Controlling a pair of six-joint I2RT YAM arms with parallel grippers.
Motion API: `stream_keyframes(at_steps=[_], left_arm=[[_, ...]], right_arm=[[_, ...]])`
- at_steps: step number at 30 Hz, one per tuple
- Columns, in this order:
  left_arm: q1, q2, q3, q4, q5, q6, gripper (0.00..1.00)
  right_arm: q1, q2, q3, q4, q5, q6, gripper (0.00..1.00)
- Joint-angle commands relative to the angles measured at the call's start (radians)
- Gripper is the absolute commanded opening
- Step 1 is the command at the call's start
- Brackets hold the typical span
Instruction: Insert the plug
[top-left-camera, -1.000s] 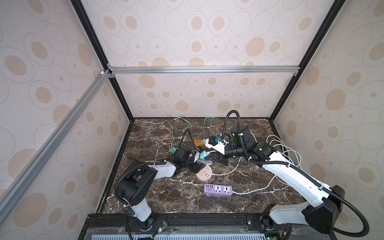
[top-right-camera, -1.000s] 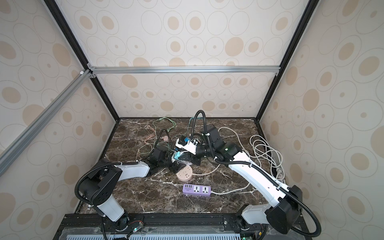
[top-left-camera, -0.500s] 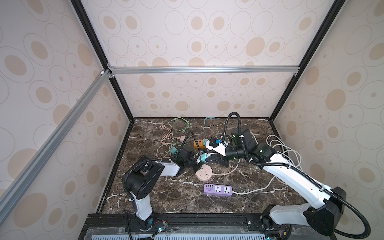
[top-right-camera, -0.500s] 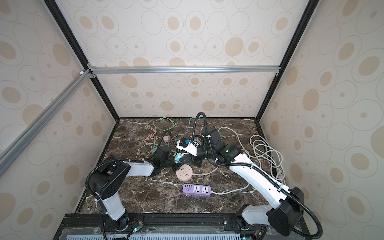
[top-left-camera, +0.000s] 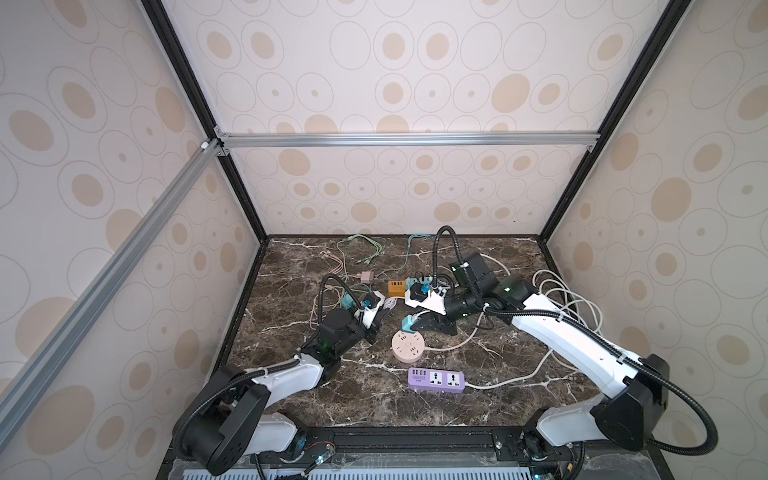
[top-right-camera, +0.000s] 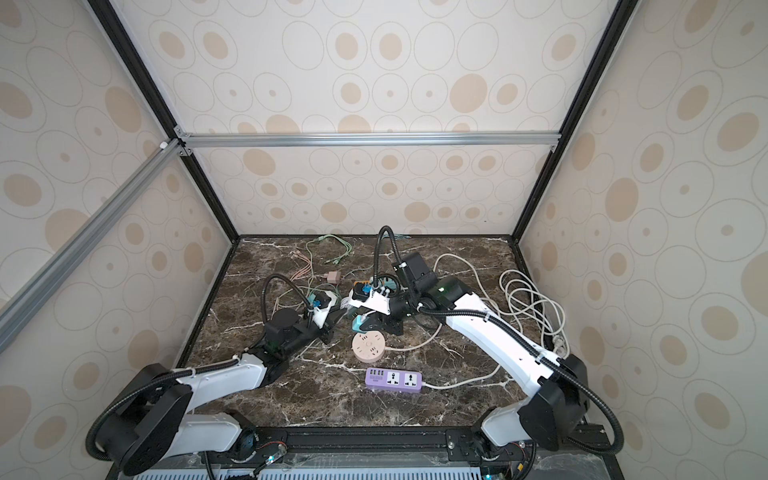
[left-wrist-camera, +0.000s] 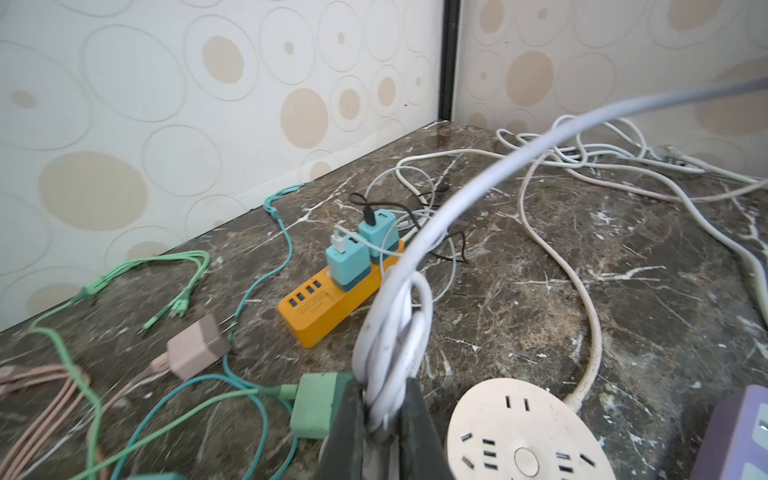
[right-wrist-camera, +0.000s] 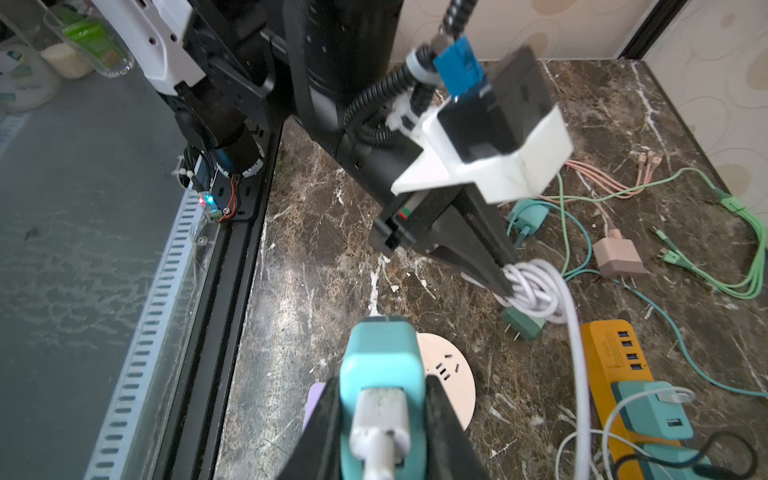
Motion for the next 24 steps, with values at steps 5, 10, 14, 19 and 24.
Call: stream_keyframes(at_steps=[5,10,14,19,24], left_arm=[[0.015,-0.229,-0.001,-0.219,-0.241,-0.194,0.0],[0.018,-0.374,0.034,-0.434,-0.348,-0.239,0.0],[0.018,-0.43,0.1,-0.621,-0.363,-0.301,0.0],[0.019,-0.406,0.202,-0.839,-0.43,-0.392,0.0],[0.018,-0.347,0.247,-0.922,-0.351,-0.481,0.0]], right_arm=[[-0.004,0.154,0.116,-0.266,-0.019,-0.264,0.0],[0.003,0.292,0.198,-0.38,0.099,-0.374,0.0],[0.011,0.369,0.254,-0.415,0.126,-0.443,0.0],[0.031,0.472,0.338,-0.462,0.158,-0.535,0.0],[0.03,0.592,0.462,-0.542,0.199,-0.614,0.0]])
